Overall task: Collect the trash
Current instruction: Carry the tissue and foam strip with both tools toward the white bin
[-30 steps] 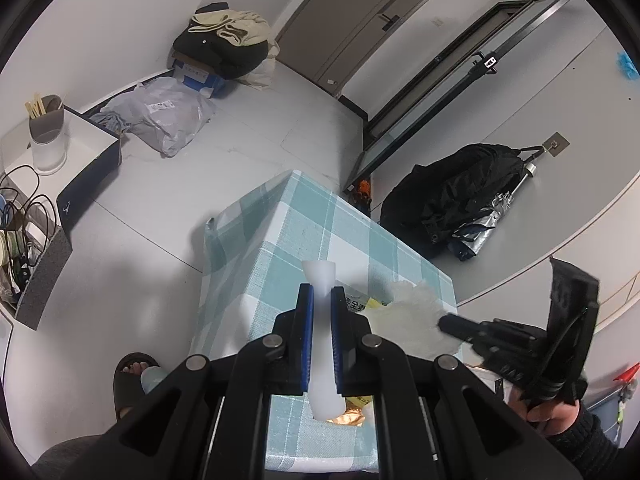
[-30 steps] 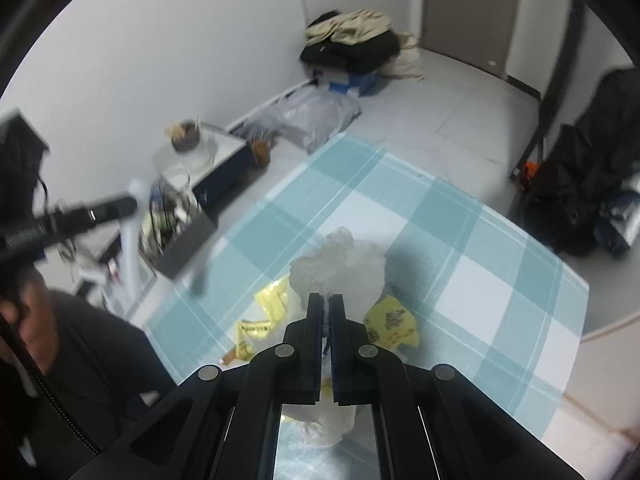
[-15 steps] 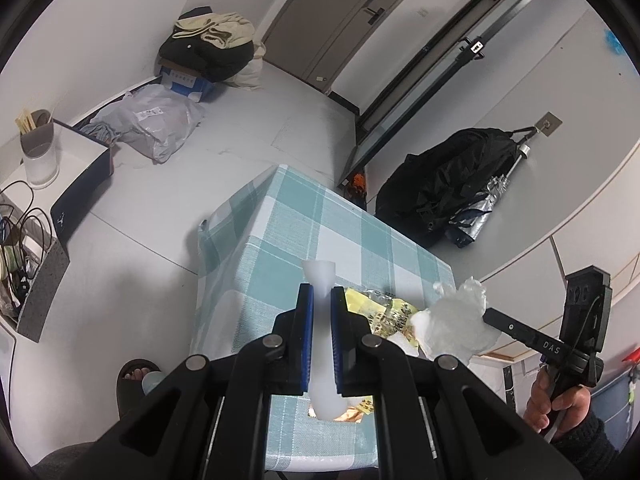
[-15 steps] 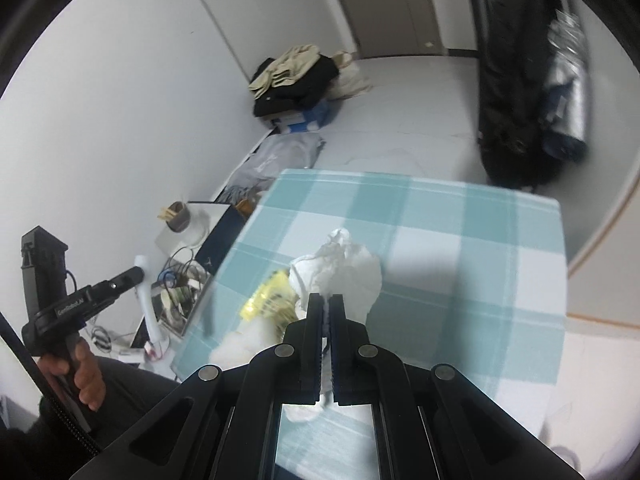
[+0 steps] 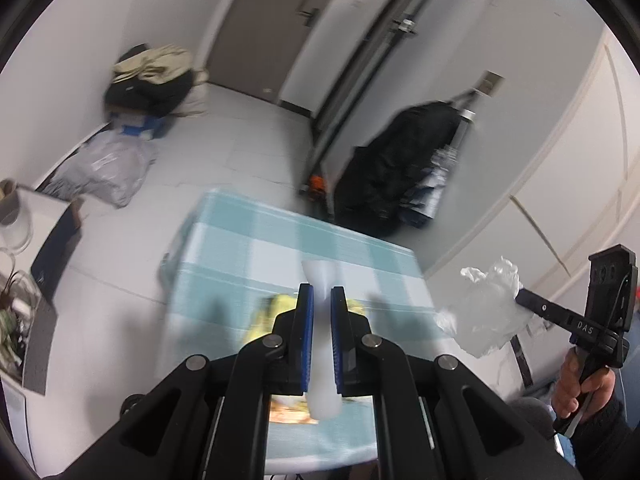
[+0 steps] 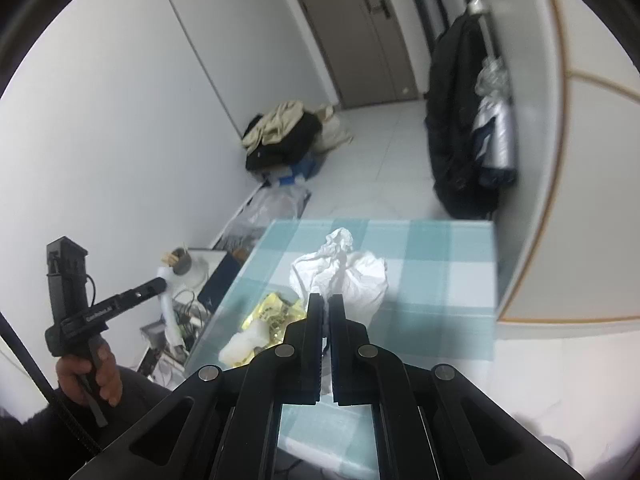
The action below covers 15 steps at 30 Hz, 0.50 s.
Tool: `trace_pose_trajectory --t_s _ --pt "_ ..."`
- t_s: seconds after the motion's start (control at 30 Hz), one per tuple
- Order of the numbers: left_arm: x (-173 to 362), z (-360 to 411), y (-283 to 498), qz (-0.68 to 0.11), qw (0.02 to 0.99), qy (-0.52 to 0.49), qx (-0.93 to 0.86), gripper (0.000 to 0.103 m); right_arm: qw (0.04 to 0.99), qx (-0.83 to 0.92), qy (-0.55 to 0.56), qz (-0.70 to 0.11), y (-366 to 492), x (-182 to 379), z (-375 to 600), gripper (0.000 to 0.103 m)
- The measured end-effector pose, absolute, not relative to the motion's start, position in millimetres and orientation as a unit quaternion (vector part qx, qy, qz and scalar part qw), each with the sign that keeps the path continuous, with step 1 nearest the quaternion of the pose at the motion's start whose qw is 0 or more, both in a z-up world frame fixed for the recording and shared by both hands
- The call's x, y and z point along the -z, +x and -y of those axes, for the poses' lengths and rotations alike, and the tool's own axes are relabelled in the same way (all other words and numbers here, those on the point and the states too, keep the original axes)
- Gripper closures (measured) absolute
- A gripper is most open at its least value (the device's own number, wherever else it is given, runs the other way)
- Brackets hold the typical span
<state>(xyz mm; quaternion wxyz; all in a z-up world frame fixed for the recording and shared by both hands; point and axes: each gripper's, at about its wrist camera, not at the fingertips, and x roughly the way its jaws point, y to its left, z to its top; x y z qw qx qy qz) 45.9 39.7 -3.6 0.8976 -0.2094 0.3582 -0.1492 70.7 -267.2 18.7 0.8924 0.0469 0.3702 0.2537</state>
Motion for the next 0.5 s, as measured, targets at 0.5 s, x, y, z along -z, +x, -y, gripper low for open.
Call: trace_pose_trajectory --t_s 0.5 --pt "-55.1 144.2 45.5 -0.359 0.861 -0.124 0.338 0.099 0.942 -0.118 0.085 -0.302 -31.3 -55.6 435.0 0.101"
